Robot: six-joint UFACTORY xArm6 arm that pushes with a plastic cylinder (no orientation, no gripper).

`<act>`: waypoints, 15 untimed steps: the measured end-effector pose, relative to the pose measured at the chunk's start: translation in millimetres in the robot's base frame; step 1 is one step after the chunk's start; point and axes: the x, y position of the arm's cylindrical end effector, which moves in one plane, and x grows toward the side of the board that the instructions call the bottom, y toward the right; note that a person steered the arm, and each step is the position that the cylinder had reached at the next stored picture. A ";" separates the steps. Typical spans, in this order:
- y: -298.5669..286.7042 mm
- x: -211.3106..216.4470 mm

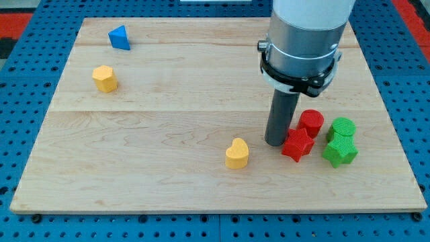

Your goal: Push the yellow heart into the yellow hexagon

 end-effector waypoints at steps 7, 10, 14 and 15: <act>-55.8 -1.6; -27.5 38.3; -86.2 21.4; -129.8 9.1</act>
